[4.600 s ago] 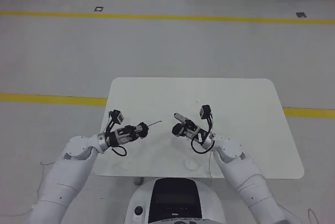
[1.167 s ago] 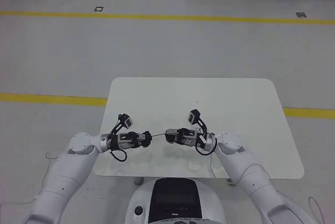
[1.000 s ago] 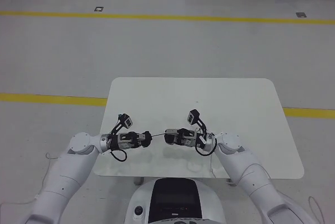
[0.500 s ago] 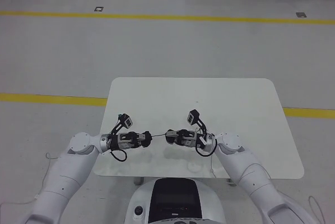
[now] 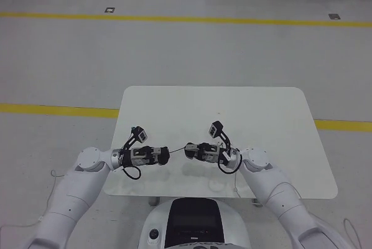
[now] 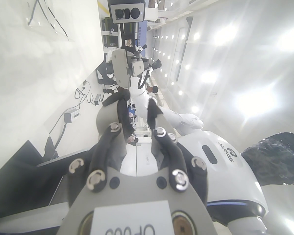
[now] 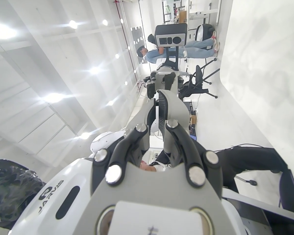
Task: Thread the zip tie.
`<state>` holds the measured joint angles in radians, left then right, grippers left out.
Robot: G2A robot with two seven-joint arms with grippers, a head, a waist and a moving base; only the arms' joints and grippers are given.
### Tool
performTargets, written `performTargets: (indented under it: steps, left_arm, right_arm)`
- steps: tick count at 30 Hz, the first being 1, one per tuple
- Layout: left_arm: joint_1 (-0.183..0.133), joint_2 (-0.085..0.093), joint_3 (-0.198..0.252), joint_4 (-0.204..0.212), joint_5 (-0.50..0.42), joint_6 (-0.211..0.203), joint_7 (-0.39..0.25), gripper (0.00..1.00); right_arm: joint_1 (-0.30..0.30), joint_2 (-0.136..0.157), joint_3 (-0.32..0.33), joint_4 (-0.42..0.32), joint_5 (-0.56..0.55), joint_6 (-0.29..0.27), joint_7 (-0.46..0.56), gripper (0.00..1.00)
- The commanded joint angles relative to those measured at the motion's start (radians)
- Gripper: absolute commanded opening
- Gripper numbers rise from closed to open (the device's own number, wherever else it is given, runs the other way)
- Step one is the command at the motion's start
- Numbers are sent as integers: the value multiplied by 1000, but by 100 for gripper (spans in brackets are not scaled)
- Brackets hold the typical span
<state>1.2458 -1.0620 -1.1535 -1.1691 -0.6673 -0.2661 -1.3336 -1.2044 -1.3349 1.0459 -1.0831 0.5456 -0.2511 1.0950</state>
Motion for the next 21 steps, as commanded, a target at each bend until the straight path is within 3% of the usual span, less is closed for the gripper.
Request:
performTargets:
  steps: [1,17,21]
  left_arm:
    - [0,0,0,0,0,0,0,100]
    - [0,0,0,0,0,0,0,100]
    - [6,0,14,-17,0,5,14,100]
  right_arm:
    - [-2,0,1,-2,7,-2,-4,0]
    - [-4,0,-2,-12,18,-1,-29,0]
    - [-20,-1,-9,-37,48,5,-23,0]
